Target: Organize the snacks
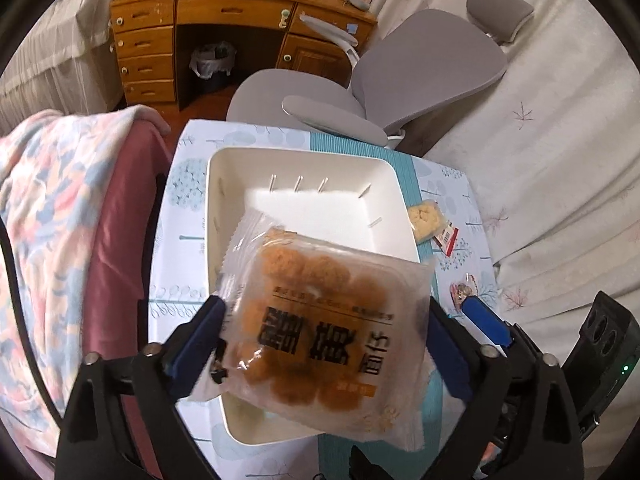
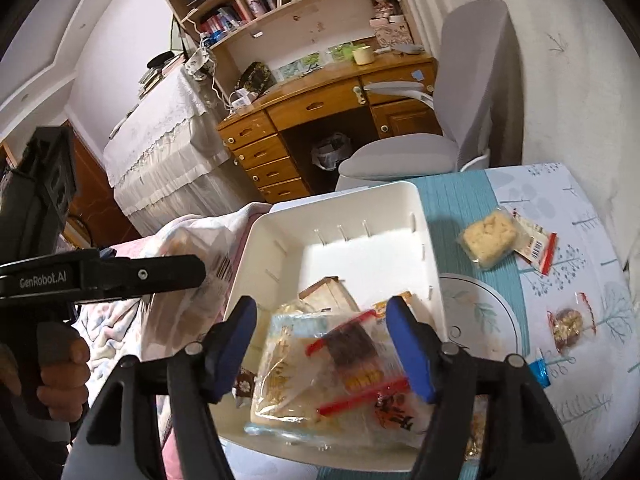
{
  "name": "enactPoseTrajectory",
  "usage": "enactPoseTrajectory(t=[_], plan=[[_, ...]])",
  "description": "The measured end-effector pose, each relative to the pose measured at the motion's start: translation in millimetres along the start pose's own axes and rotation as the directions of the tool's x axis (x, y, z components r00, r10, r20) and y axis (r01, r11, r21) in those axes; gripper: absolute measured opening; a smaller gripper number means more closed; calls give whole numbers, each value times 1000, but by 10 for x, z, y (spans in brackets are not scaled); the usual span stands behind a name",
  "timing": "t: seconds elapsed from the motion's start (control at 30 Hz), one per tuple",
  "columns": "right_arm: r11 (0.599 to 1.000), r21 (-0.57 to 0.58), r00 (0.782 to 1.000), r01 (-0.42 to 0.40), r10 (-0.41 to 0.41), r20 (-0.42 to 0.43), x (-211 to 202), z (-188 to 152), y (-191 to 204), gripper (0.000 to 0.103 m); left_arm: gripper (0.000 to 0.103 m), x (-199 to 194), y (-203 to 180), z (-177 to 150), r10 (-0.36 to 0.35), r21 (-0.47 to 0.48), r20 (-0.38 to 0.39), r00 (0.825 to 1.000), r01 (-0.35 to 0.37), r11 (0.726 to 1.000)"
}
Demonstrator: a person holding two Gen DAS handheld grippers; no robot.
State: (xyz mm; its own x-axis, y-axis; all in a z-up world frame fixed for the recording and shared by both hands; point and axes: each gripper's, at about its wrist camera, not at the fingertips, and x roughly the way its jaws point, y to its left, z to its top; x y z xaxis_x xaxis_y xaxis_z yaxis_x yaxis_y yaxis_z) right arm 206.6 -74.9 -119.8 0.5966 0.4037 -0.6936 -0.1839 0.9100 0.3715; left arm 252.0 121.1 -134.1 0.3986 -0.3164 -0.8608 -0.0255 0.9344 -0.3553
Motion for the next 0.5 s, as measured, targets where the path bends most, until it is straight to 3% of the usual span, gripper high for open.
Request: enactPoseTrajectory(t=[0.17, 0.3, 0.5], plan=[[1000, 26, 1000, 13, -14, 6, -109, -23, -141, 71, 99, -23, -96, -34, 0, 11, 16, 1000, 0, 1000], [999, 50, 1000, 20, -21, 13, -216, -45, -275, 79, 99, -100, -235, -64, -7, 22, 44, 999, 6, 1000], [999, 49, 1000, 19, -20, 15, -399, -44, -492, 79, 99, -165, -464, -164, -47, -1, 71, 996, 47, 999]])
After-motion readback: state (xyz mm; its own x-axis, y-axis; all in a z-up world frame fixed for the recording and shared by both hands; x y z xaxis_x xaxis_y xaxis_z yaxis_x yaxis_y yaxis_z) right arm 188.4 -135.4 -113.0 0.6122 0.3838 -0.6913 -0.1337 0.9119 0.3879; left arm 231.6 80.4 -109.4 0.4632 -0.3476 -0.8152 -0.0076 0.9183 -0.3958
